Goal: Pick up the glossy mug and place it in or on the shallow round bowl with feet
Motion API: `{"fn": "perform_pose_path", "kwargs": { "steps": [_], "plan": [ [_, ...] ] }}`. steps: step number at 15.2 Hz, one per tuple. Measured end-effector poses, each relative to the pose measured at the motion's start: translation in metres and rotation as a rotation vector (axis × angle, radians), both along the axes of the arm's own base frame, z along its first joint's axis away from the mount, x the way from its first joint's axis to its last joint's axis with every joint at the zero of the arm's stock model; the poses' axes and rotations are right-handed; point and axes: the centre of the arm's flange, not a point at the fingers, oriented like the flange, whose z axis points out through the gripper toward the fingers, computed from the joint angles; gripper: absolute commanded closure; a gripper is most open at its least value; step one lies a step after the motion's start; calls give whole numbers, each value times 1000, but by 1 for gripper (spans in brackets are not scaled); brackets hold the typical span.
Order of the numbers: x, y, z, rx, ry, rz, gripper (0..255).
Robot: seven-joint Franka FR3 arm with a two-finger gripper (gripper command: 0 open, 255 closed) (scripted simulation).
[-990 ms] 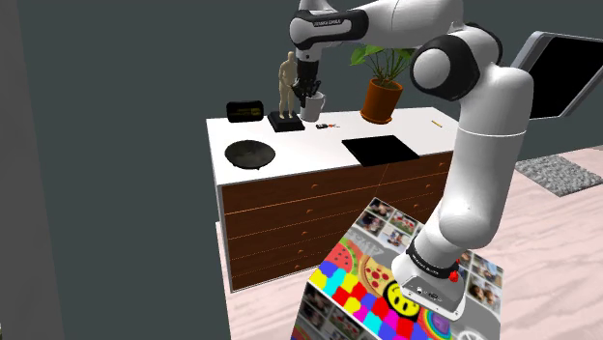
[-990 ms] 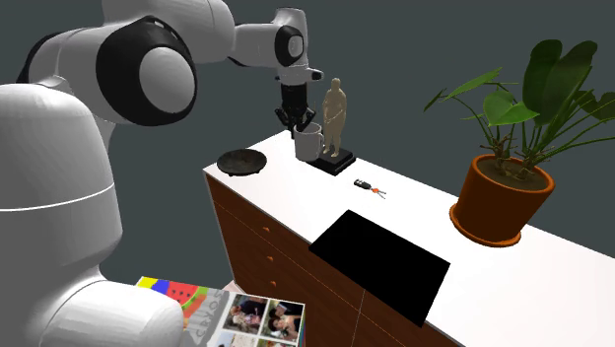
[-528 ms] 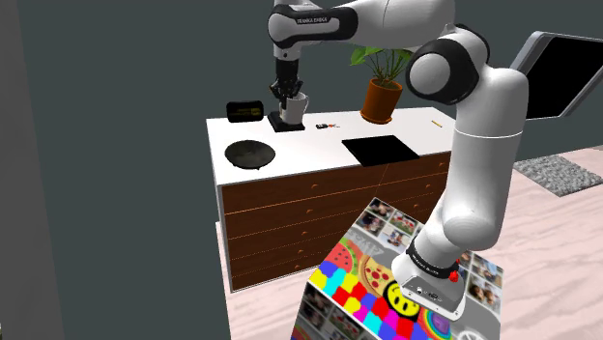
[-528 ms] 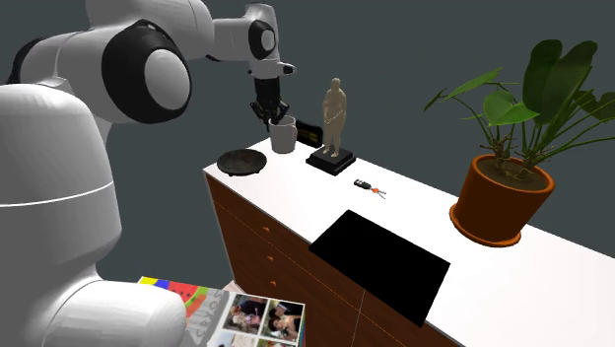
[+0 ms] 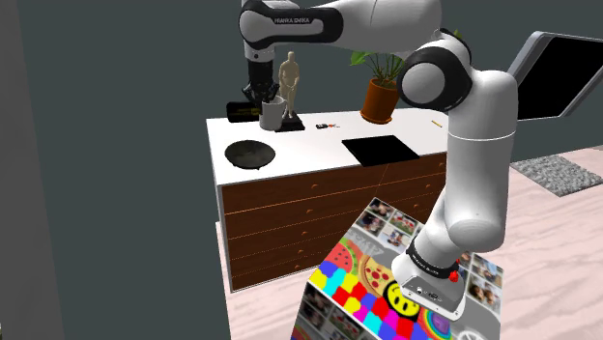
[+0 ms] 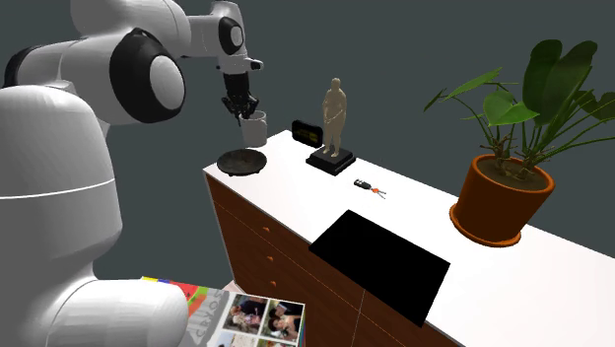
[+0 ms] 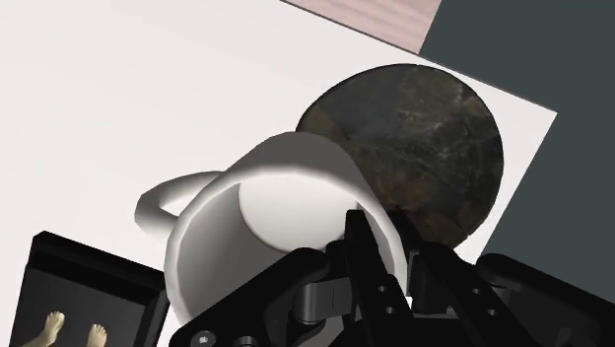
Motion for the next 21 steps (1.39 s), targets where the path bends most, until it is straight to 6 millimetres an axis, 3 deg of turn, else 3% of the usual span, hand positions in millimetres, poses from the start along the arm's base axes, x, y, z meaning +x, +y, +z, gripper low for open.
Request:
{"fn": "perform_pose_path", "kwargs": {
  "steps": [4,6,21],
  "plan": [
    [12,51,1,0,1,0,255],
    [13,62,0,0,0,0,255],
    [15,67,-76,0,1,-1,255]
  ]
}}
